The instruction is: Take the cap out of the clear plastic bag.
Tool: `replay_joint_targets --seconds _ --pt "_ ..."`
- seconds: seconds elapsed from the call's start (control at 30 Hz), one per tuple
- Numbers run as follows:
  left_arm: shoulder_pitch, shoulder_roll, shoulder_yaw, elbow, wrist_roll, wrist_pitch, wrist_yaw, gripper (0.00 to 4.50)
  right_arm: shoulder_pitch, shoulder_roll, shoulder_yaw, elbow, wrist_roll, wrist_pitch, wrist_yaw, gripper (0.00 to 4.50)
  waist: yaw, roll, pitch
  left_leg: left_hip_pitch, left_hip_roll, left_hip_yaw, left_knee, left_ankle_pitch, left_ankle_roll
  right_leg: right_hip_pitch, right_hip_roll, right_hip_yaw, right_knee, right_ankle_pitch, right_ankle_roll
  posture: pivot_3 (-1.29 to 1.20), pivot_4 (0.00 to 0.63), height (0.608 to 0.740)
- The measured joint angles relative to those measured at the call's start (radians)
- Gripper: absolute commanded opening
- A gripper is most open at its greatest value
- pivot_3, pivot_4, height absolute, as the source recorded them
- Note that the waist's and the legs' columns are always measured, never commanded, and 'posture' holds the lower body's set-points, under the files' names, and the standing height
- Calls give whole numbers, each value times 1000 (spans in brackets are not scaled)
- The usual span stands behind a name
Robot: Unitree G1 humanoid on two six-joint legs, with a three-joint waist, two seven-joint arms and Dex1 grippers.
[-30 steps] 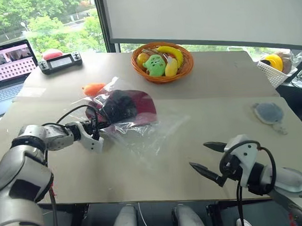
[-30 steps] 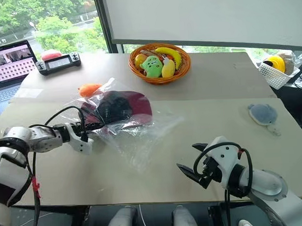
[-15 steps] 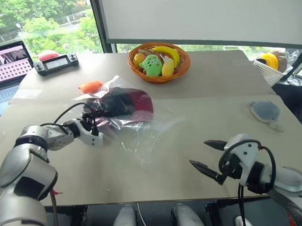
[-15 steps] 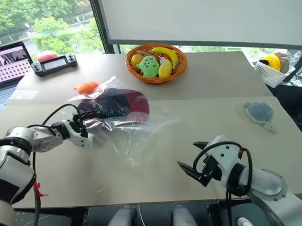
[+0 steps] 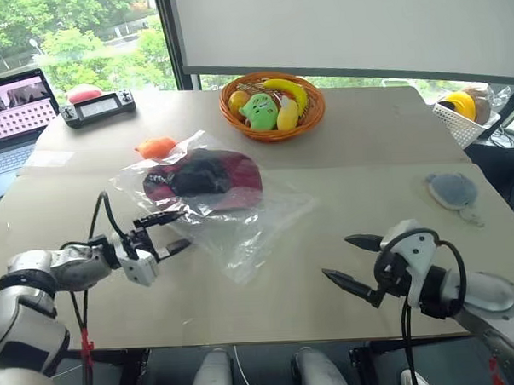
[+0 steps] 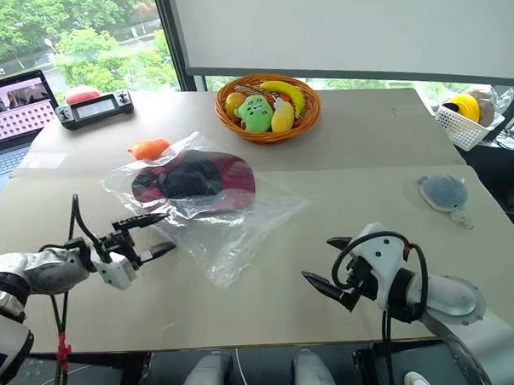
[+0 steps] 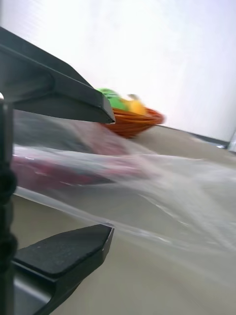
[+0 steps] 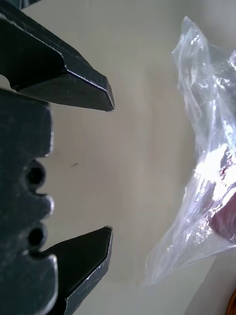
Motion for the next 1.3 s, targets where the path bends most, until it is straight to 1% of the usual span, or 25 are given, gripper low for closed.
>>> replay_joint_targets --seconds 0.13,0.27,0.37,0.6,0.63,0.7,0.77,0.8,1.13,1.3 --pt "77 -41 32 -140 -27 39 -76 3423 -25 0 -2 1 2 2 0 4500 -2 0 0 1 0 0 0 0 0 0 0 0 0 0 0 0 150 735" --pt "125 -98 54 -209 -16 101 -129 3423 -22 1 -29 -21 12 20 -20 4500 -2 1 0 1 0 0 0 0 0 0 0 1 0 0 0 0 150 735" --pt "129 -152 59 -235 5 138 -158 3423 2 1 -62 -57 31 36 -35 4500 2 1 0 1 0 0 1 0 0 1 0 0 0 0 0 0 150 735" --pt "128 -217 73 -261 0 160 -213 3423 31 3 -77 -95 41 53 -69 4500 -2 1 -1 1 0 0 2 0 0 2 0 1 1 0 0 0 150 735" --pt "127 -220 75 -261 -2 160 -221 3423 36 3 -78 -102 42 56 -75 4500 -2 1 -1 1 0 0 2 0 0 2 0 1 1 0 0 0 150 735" --pt "126 -220 76 -260 -11 159 -233 3896 45 3 -83 -106 43 61 -82 4500 -2 1 -1 1 0 0 2 0 0 2 0 1 1 0 0 0 150 735" --pt "124 -223 87 -256 -33 150 -245 4174 52 3 -93 -109 43 66 -90 4500 -2 1 -1 1 0 0 3 0 0 2 0 1 1 0 0 0 150 735" --pt "123 -224 91 -255 -40 147 -251 4443 55 3 -95 -112 43 66 -96 4500 -2 1 -1 1 0 0 3 0 0 2 0 1 1 0 0 0 150 735" --pt "128 -228 98 -254 -76 127 -308 4443 58 4 -95 -119 42 66 -113 4500 -3 1 -1 1 0 0 3 0 0 2 0 1 1 0 0 0 150 735" --pt "131 -227 99 -264 -111 123 -364 4443 56 4 -92 -120 42 66 -116 4500 -3 1 -1 1 0 0 3 0 0 2 0 1 1 0 0 0 150 735"
